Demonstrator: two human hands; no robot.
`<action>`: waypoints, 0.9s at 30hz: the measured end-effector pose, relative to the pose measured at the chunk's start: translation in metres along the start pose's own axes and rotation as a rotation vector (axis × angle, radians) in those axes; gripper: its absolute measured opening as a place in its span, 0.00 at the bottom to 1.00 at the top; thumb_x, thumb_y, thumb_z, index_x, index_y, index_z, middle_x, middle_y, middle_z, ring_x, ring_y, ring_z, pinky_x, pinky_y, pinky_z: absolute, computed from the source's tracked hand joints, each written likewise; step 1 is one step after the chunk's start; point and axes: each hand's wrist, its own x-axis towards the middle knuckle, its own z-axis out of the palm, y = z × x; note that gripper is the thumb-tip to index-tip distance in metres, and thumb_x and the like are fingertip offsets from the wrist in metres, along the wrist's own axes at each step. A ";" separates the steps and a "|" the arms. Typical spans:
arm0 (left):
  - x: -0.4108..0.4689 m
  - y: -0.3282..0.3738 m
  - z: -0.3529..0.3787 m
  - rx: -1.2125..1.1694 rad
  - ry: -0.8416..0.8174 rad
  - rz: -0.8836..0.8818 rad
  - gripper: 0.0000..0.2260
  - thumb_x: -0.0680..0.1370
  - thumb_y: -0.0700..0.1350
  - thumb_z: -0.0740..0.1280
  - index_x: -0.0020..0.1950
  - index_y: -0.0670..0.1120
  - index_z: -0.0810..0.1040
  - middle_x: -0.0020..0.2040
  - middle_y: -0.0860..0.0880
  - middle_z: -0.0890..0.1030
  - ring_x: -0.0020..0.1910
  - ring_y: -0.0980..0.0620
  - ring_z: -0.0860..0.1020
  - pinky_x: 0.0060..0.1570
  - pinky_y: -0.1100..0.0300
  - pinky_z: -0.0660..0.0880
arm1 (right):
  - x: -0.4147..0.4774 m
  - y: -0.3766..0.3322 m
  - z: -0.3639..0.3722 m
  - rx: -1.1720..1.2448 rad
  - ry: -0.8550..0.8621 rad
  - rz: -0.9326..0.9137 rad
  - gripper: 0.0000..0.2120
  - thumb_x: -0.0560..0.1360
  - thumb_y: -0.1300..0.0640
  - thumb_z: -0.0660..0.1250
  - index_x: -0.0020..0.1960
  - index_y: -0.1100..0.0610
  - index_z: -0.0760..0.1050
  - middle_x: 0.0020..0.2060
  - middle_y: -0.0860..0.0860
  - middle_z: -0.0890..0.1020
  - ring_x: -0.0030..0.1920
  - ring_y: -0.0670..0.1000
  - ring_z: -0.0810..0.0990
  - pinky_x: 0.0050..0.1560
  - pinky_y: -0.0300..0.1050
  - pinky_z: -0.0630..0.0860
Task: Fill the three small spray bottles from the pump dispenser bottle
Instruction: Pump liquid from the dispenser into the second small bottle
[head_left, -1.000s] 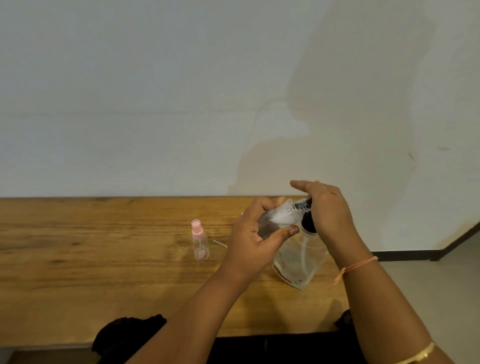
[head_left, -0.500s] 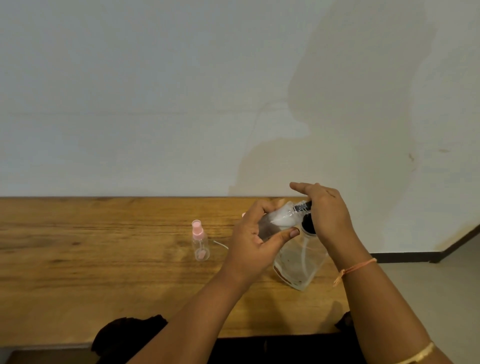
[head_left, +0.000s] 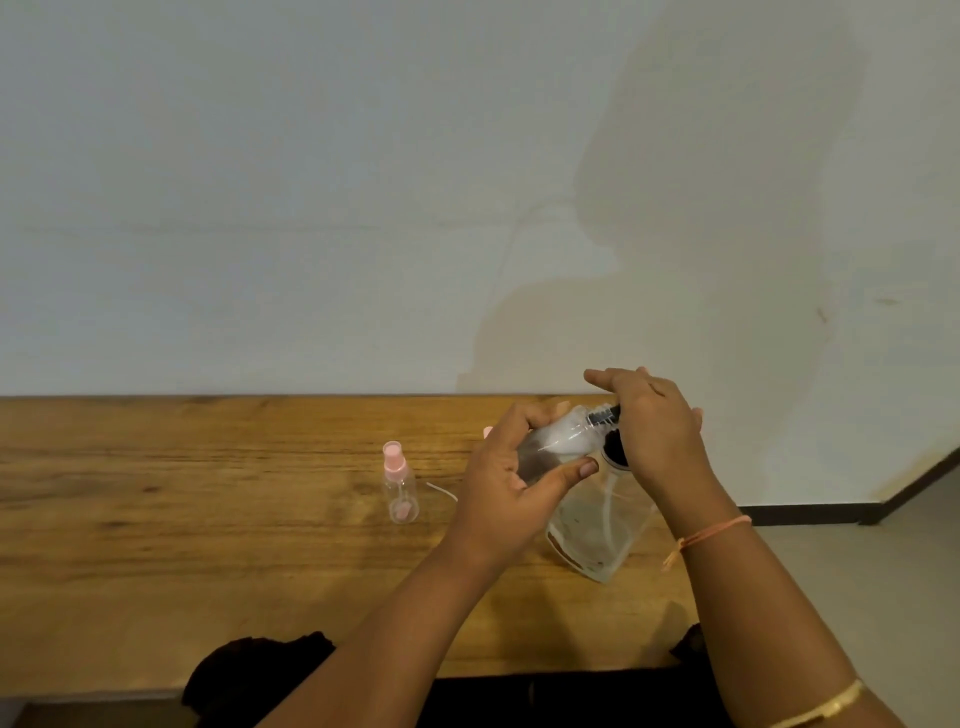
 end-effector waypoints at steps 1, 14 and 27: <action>0.000 0.001 0.000 -0.012 0.007 0.006 0.17 0.68 0.41 0.74 0.47 0.60 0.75 0.46 0.63 0.80 0.48 0.61 0.80 0.45 0.66 0.76 | -0.001 -0.002 -0.001 0.098 0.024 -0.002 0.21 0.81 0.63 0.48 0.66 0.52 0.72 0.71 0.53 0.66 0.75 0.50 0.52 0.73 0.60 0.41; -0.003 -0.004 0.000 0.027 0.022 -0.021 0.18 0.69 0.41 0.73 0.49 0.61 0.74 0.46 0.64 0.79 0.47 0.63 0.79 0.45 0.64 0.78 | -0.001 0.002 0.007 0.137 0.012 0.002 0.22 0.80 0.59 0.45 0.65 0.52 0.73 0.69 0.54 0.69 0.74 0.53 0.57 0.73 0.62 0.45; 0.001 -0.003 -0.001 0.027 0.012 -0.013 0.17 0.69 0.38 0.74 0.49 0.57 0.74 0.47 0.62 0.79 0.49 0.61 0.79 0.47 0.64 0.77 | 0.003 0.006 0.003 -0.050 0.023 -0.055 0.23 0.79 0.69 0.51 0.70 0.55 0.67 0.72 0.56 0.64 0.75 0.54 0.51 0.73 0.63 0.45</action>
